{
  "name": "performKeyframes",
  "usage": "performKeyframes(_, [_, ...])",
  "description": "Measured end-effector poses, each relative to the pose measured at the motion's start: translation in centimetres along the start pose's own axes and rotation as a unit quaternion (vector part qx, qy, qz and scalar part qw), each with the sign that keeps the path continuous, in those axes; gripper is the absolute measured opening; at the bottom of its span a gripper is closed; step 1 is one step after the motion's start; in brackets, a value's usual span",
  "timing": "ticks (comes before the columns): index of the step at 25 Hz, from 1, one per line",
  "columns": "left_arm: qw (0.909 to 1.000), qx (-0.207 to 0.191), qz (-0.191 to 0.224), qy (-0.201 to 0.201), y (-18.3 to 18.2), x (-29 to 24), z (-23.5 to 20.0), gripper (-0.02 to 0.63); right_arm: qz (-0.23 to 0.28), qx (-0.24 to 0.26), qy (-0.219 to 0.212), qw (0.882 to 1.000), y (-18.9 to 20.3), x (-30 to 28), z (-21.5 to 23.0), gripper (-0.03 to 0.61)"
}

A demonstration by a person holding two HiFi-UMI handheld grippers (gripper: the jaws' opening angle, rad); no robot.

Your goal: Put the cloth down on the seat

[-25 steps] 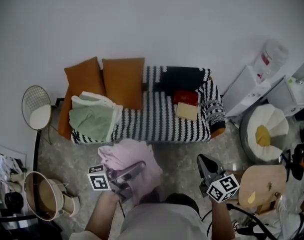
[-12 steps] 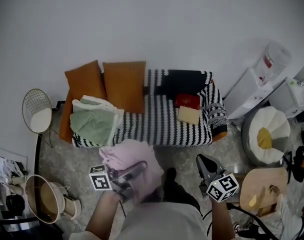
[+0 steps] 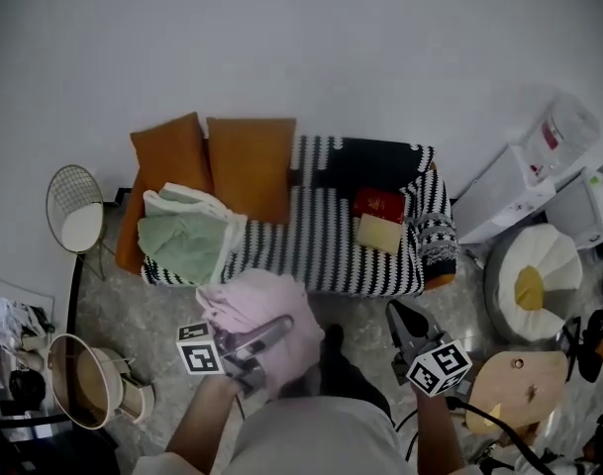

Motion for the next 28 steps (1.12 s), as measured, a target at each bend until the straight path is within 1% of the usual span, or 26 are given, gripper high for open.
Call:
performKeyframes(4, [0.9999, -0.004, 0.000, -0.016, -0.6, -1.9, -2.5, 0.100, -0.021, -0.002, -0.011, 1.000, -0.4, -2.1, 2.6, -0.005])
performKeyframes(9, [0.9992, -0.004, -0.002, -0.039, -1.7, -4.1, -6.3, 0.100, -0.031, -0.005, -0.023, 0.999, -0.5, -5.3, 6.3, -0.005])
performKeyframes(15, [0.9969, -0.015, -0.013, -0.076, -2.7, -6.8, -11.3, 0.100, -0.048, -0.013, -0.034, 0.998, 0.0, -9.0, 10.3, -0.005])
performKeyframes(21, [0.9910, -0.056, -0.045, -0.113, -3.0, -9.2, -17.3, 0.095, -0.071, -0.032, -0.040, 0.996, 1.6, -12.1, 14.2, -0.005])
performKeyframes(24, [0.9886, -0.067, -0.045, -0.127, -3.0, -10.1, -20.5, 0.094, -0.083, -0.038, -0.046, 0.995, 2.4, -13.6, 15.9, -0.005])
performKeyframes(28, [0.9823, -0.076, -0.050, -0.164, -3.0, -11.2, -24.6, 0.094, -0.089, -0.042, -0.056, 0.994, 3.0, -15.6, 18.3, -0.005])
Point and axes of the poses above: the fingertips, and each gripper's own axes: x backward along the fingers, z to its right, y out of its underside, the point moved 9 cm from there along x, backward along the fingers, and after that the axes turned 11 degrees about y, right-handed, at the moved point
